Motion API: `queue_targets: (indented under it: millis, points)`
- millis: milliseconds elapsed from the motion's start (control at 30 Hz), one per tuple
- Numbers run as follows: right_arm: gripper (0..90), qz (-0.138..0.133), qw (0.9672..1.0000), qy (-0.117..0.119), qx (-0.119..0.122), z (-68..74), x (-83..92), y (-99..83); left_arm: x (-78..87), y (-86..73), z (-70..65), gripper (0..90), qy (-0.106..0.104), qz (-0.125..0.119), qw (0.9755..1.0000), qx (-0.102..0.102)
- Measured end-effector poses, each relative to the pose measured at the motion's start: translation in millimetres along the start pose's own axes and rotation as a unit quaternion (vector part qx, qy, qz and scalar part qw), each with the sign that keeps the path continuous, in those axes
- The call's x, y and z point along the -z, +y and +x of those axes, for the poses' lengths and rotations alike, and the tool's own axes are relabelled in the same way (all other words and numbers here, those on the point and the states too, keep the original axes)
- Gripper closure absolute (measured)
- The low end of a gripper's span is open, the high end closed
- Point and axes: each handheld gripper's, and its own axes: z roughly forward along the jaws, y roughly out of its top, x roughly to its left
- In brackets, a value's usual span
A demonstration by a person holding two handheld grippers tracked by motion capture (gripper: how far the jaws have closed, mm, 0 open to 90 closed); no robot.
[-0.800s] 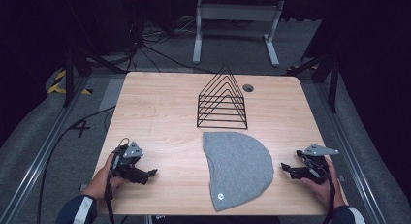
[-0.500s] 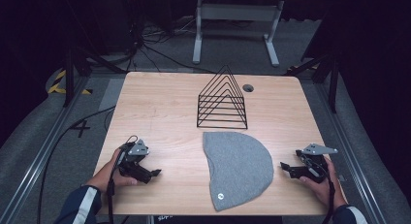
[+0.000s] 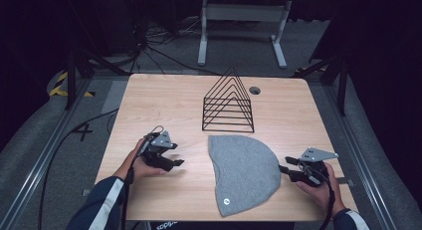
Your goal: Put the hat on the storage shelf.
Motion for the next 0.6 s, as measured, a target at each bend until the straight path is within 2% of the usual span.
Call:
queue_targets:
  millis: [67, 100, 133, 200, 233, 333, 400, 433, 533, 567, 600]
  points:
    - [65.7, -0.004, 0.9998, 0.018, 0.012, 13.2, -3.6, 5.3, -8.4, 12.8, -2.7, 35.7, -0.003, -0.005, 0.9999, -0.013]
    - [67.9, -0.008, 0.9994, 0.029, 0.019, 21.2, -6.5, 7.6, -12.4, 19.1, -3.3, 37.3, -0.003, -0.005, 0.9996, -0.027]
    - [70.4, -0.007, 0.9988, 0.04, 0.026, 29.2, -9.0, 9.9, -17.7, 25.0, -4.5, 38.6, -0.011, -0.005, 0.9996, -0.025]
    - [73.9, -0.006, 0.9973, 0.062, 0.041, 45.0, -15.0, 13.5, -30.0, 38.9, -6.3, 39.5, -0.014, -0.006, 0.9993, -0.033]
    - [75.6, -0.007, 0.9957, 0.075, 0.054, 57.3, -19.4, 15.8, -35.3, 44.3, -6.7, 40.0, -0.014, -0.009, 0.999, -0.042]
    - [79.5, -0.008, 0.9918, 0.109, 0.065, 82.3, -28.9, 20.2, -52.4, 58.1, -11.0, 42.3, -0.016, -0.007, 0.9983, -0.056]
    - [81.6, -0.004, 0.9889, 0.126, 0.079, 96.0, -34.4, 22.3, -57.8, 62.2, -13.0, 42.9, -0.015, -0.004, 0.9981, -0.059]
    - [82.3, 0.0, 0.987, 0.136, 0.086, 104.8, -38.7, 23.1, -68.2, 71.0, -14.6, 43.4, -0.017, -0.006, 0.9977, -0.065]
    - [83.3, 0.012, 0.9829, 0.153, 0.102, 121.1, -48.6, 23.2, -78.3, 79.9, -13.6, 44.3, -0.018, -0.01, 0.9971, -0.073]
    - [83.3, 0.017, 0.9818, 0.158, 0.104, 124.6, -51.4, 22.4, -81.5, 80.9, -13.9, 44.6, -0.018, -0.012, 0.9973, -0.07]
    - [83.3, 0.017, 0.9818, 0.158, 0.104, 124.6, -51.4, 22.4, -81.5, 80.9, -13.9, 44.7, -0.018, -0.012, 0.9973, -0.07]
